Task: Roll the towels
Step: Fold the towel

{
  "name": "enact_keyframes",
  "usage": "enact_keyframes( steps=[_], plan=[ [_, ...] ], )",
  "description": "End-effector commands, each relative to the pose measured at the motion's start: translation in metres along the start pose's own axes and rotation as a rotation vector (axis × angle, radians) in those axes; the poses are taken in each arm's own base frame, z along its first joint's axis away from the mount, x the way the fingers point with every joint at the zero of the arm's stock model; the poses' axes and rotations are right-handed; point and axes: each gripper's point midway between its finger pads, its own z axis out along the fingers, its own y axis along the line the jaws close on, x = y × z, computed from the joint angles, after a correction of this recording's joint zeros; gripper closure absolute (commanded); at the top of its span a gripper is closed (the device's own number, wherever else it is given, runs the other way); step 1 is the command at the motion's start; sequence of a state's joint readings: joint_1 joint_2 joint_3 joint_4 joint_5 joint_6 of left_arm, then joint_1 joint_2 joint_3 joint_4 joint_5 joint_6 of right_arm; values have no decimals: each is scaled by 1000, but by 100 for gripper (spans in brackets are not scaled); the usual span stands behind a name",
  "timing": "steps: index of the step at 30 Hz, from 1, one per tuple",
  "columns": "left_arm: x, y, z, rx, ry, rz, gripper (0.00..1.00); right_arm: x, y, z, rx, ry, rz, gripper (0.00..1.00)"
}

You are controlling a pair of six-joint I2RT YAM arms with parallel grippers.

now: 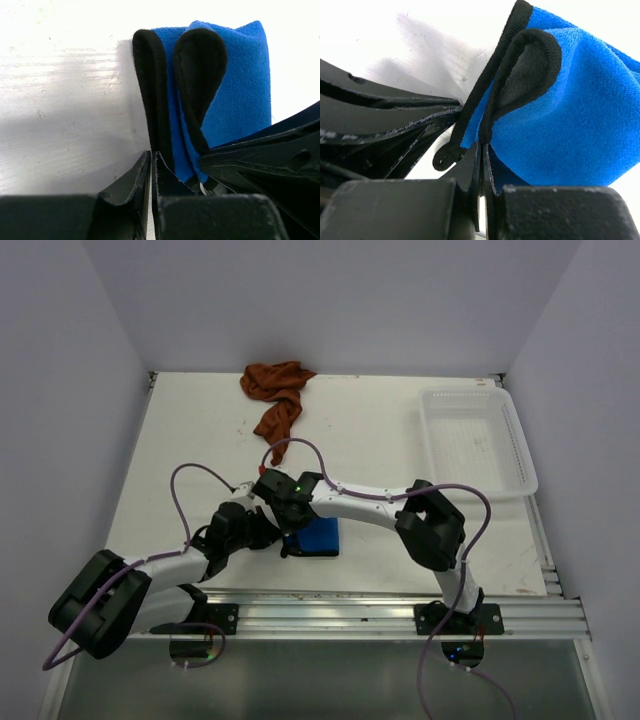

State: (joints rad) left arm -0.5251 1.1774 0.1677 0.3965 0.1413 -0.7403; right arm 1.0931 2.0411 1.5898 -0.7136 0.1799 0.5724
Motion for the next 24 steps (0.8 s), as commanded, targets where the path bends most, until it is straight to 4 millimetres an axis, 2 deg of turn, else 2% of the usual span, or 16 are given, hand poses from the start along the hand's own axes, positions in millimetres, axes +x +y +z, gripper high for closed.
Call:
enact_keyframes(
  steps=[1, 3, 4, 5, 6, 7, 11, 12, 15, 17, 18, 19, 20, 21, 22, 24],
  plan=[
    [-5, -7, -1, 39, -26, 31, 92, -14, 16, -4, -49, -31, 24, 100],
    [-4, -7, -2, 39, -26, 31, 92, -16, 17, -8, -50, -39, 33, 91],
    [-5, -8, -3, 42, -29, 31, 92, -15, 17, -11, -51, -38, 36, 81],
    [-4, -7, -3, 40, -27, 32, 92, -18, 16, -14, -51, -49, 42, 78],
    [-5, -8, -3, 42, -27, 36, 92, -23, 15, -24, -58, -69, 52, 75],
    [-7, -9, -4, 42, -35, 36, 92, -25, 14, -28, -56, -80, 59, 67],
    [-7, -9, -7, 39, -36, 39, 92, -37, 5, -59, -58, -146, 86, 59],
    [-8, -9, -8, 39, -38, 41, 92, -43, 1, -72, -71, -174, 102, 58],
    [-10, -9, -10, 33, -41, 45, 92, -45, -14, -86, -63, -204, 135, 59],
    [-11, -9, -12, 23, -41, 50, 92, -43, -28, -101, -56, -239, 156, 69],
    [-13, -10, -13, 22, -45, 55, 92, -38, -40, -97, -34, -236, 175, 72],
    [-17, -13, -14, 26, -56, 59, 92, -39, -46, -109, -46, -262, 194, 81],
    [-20, -13, -16, 16, -54, 58, 92, -38, -52, -109, -45, -269, 219, 84],
    [-23, -14, -16, 10, -57, 71, 92, -28, -64, -101, -29, -256, 240, 87],
    [-23, -13, -19, -5, -48, 75, 92, -29, -67, -108, -45, -280, 262, 91],
    [-38, -22, -21, -6, -69, 96, 92, -28, -73, -104, -67, -302, 309, 92]
  ],
)
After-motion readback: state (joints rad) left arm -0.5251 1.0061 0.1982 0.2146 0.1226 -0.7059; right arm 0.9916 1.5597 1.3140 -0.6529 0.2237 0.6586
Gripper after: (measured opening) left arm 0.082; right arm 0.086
